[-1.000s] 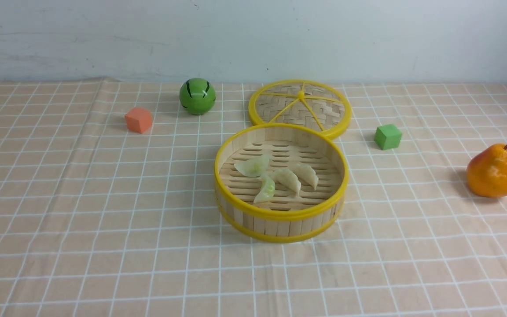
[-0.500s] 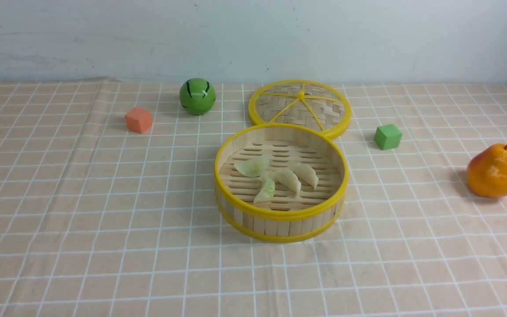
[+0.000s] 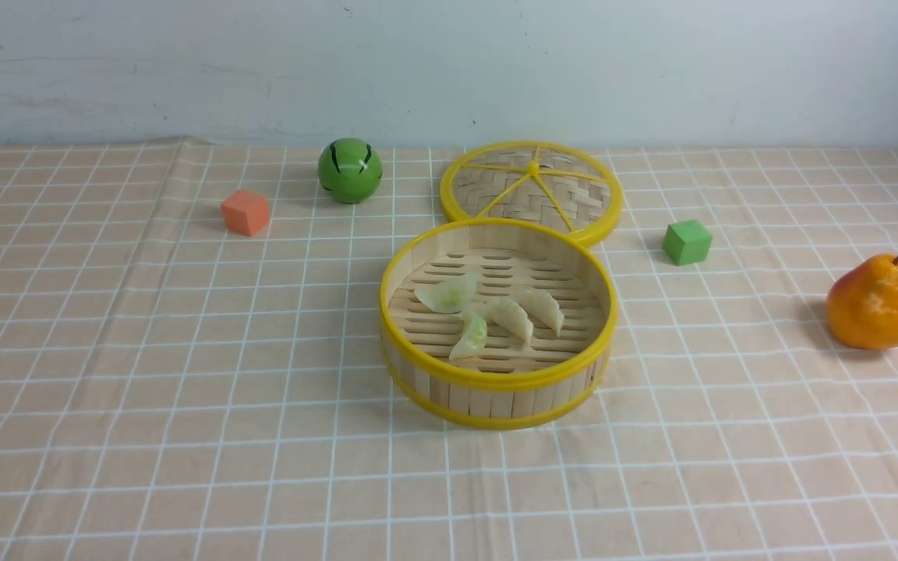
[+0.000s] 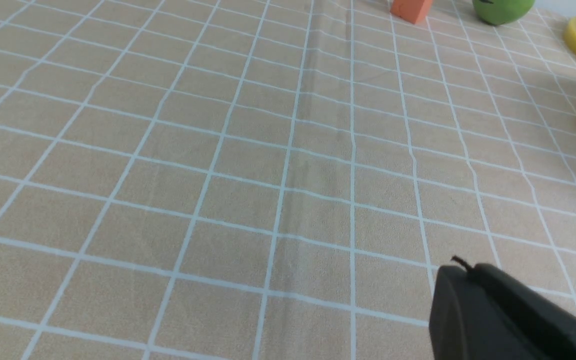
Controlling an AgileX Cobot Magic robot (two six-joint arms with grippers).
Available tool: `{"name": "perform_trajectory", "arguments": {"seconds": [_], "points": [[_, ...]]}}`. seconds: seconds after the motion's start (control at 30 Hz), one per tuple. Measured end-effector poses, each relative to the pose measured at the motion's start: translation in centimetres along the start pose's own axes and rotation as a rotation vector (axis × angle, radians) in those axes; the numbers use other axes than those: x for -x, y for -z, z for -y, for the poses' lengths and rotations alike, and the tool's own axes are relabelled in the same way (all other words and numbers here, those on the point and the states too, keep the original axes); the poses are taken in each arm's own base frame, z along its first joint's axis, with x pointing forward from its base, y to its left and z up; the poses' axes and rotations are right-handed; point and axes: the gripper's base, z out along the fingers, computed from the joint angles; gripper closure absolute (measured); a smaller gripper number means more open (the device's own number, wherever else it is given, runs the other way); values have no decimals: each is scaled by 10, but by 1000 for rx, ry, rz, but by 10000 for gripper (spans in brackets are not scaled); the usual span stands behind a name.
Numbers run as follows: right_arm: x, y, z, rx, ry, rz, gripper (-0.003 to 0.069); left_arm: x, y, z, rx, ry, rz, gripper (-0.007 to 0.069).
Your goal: Put the dumplings into the steamer on the table with the brown tablecloth.
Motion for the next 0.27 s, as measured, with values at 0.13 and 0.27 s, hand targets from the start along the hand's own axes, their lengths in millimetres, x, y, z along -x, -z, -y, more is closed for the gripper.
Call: {"name": "perform_trajectory", "arguments": {"seconds": [0.13, 0.27], "points": [[0, 0, 0, 0, 0, 0, 550, 0, 0, 0, 0, 0, 0, 631], [0, 0, 0, 0, -1, 0, 545, 0, 0, 0, 0, 0, 0, 627]]}}
